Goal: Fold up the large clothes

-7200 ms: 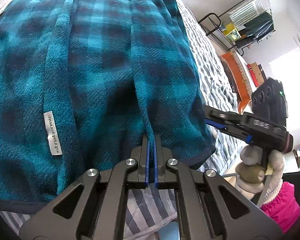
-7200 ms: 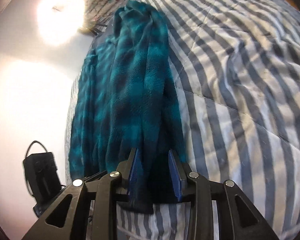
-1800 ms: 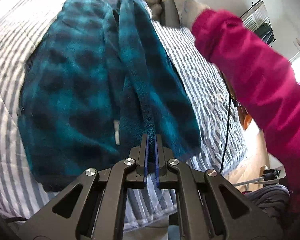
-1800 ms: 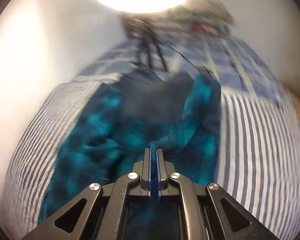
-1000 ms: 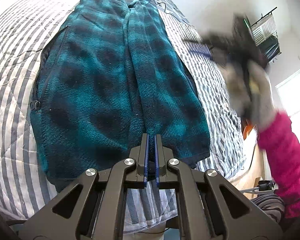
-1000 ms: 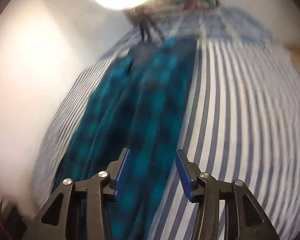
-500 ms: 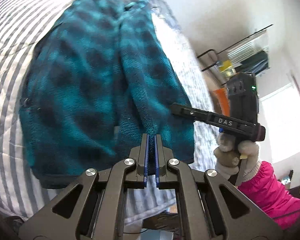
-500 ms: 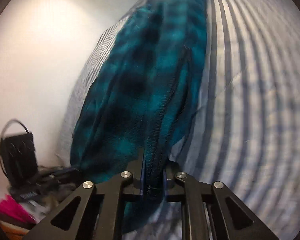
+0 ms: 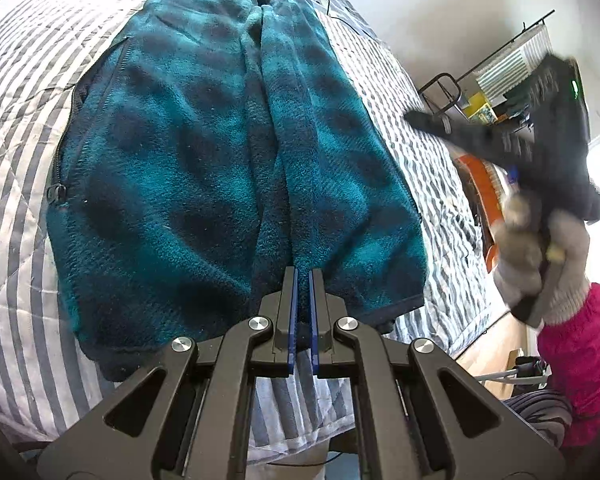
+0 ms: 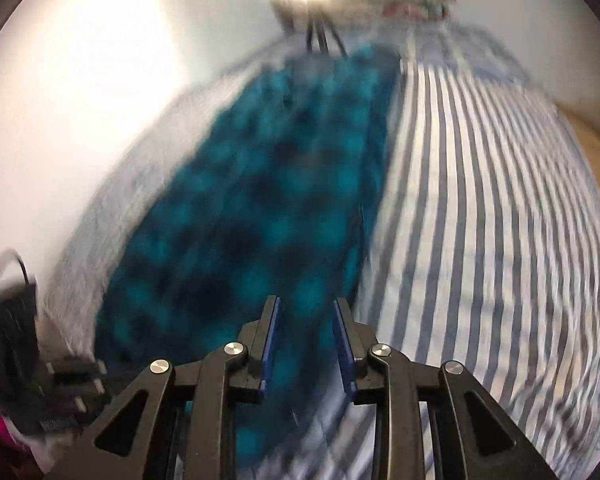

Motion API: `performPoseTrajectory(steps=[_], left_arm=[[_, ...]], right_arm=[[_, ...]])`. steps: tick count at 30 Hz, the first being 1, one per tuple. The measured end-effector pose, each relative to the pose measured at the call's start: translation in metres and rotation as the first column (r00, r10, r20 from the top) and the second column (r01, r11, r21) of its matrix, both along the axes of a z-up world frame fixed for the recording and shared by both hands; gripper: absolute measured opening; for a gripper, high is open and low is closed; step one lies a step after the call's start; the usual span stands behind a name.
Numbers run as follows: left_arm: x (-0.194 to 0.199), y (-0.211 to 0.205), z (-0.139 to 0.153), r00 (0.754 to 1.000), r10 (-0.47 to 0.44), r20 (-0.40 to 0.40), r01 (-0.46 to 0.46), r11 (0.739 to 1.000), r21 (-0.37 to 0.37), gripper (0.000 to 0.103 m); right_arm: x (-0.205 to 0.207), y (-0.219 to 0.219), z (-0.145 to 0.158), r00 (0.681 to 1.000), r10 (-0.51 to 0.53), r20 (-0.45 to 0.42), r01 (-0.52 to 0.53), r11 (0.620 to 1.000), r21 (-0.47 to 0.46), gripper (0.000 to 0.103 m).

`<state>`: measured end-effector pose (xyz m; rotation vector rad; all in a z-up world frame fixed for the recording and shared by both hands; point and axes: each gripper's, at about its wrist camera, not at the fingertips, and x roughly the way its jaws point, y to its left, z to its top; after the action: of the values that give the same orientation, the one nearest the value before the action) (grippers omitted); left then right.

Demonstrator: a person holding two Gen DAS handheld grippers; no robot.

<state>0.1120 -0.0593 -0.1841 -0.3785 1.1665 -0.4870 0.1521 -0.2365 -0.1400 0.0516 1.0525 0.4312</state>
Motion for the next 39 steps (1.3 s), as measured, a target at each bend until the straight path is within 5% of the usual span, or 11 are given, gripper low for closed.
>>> performPoseTrajectory(steps=[8, 14, 16, 19, 22, 26, 32, 39], left_arm=[[-0.007, 0.006, 0.021, 0.999, -0.033, 0.041, 0.033, 0.999, -0.006, 0.003], [-0.011, 0.03, 0.041, 0.996, 0.007, 0.086, -0.006, 1.0, -0.013, 0.004], [-0.01, 0.041, 0.041, 0.996, 0.041, 0.074, -0.04, 0.999, -0.022, 0.023], [-0.01, 0.067, 0.049, 0.992, 0.107, 0.068, -0.104, 0.993, -0.045, 0.033], [-0.008, 0.092, 0.051, 0.983, 0.165, 0.086, -0.164, 0.986, -0.019, 0.051], [-0.007, 0.125, 0.036, 0.976, 0.218, 0.018, -0.217, 0.975, -0.041, 0.056], [0.002, 0.148, -0.01, 0.949, 0.262, -0.175, -0.288, 0.947, -0.143, 0.056], [0.005, 0.139, -0.028, 0.945, 0.227, -0.236, -0.28, 0.934, -0.223, 0.056]], right_arm=[[0.091, 0.068, -0.034, 0.999, -0.019, 0.034, 0.018, 1.0, 0.017, 0.021], [0.121, 0.102, -0.076, 0.999, -0.001, -0.041, 0.001, 1.0, -0.017, 0.019], [0.119, 0.106, -0.083, 1.0, 0.005, -0.025, -0.006, 0.999, -0.034, 0.02], [0.122, 0.093, -0.07, 0.997, 0.005, -0.074, -0.004, 1.0, 0.012, 0.021], [0.099, 0.067, -0.04, 0.999, -0.024, -0.04, 0.026, 0.998, 0.05, 0.035], [0.037, 0.025, -0.004, 0.998, -0.061, -0.005, 0.062, 0.996, 0.068, 0.06], [-0.05, -0.025, -0.017, 0.986, -0.126, -0.106, 0.14, 0.982, 0.129, 0.066], [-0.088, -0.035, -0.053, 0.97, -0.136, -0.203, 0.176, 0.965, 0.193, 0.069]])
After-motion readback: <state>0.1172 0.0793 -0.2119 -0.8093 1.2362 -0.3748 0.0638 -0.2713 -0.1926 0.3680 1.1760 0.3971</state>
